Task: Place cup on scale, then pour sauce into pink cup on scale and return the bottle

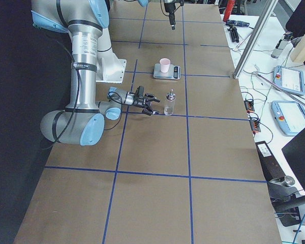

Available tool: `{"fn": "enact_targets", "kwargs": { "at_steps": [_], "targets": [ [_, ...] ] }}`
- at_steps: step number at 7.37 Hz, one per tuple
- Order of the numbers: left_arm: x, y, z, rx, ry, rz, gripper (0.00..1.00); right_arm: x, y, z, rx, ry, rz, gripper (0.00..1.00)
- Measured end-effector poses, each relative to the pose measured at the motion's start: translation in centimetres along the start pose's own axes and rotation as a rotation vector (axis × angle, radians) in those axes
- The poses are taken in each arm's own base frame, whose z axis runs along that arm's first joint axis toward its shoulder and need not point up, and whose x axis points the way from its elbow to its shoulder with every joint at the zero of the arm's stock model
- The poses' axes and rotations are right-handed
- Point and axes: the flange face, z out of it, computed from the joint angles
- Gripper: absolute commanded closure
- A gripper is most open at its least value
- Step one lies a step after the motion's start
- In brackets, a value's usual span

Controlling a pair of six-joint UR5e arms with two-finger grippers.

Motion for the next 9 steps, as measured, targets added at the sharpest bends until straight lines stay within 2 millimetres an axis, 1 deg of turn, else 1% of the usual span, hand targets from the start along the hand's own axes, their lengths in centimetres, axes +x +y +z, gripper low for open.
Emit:
{"fn": "enact_targets", "kwargs": {
  "at_steps": [2, 3, 4, 5, 6, 7, 8, 9],
  "targets": [
    [-0.5, -0.5, -0.1, 0.008, -0.010, 0.035, 0.01, 4.7, -0.4, -0.9, -0.086, -0.031, -0.035, 0.00],
    [-1.3, -1.0, -0.2, 0.013, -0.021, 0.062, 0.01, 6.7, -0.7, -1.1, -0.133, -0.054, -0.064, 0.00],
    [-2.5, -1.6, -0.3, 0.018, -0.036, 0.096, 0.01, 8.5, -1.1, -0.8, -0.186, -0.070, -0.083, 0.00],
    [-4.0, -2.3, -0.4, 0.023, -0.056, 0.138, 0.01, 10.0, -2.1, 0.2, -0.241, -0.075, -0.100, 0.00],
    [-5.8, -2.9, -0.6, 0.020, -0.074, 0.176, 0.01, 11.5, -3.7, 1.7, -0.296, -0.071, -0.122, 0.00],
    [-8.0, -3.7, -0.9, 0.005, -0.086, 0.220, 0.01, 13.3, -6.0, 3.5, -0.363, -0.071, -0.140, 0.00],
    [-11.2, -4.8, -1.3, -0.017, -0.102, 0.273, 0.01, 15.7, -9.0, 5.3, -0.439, -0.078, -0.153, 0.00],
    [-15.4, -6.3, -1.5, -0.044, -0.126, 0.323, 0.01, 18.4, -12.4, 7.2, -0.521, -0.088, -0.171, 0.00]
  ]
}}
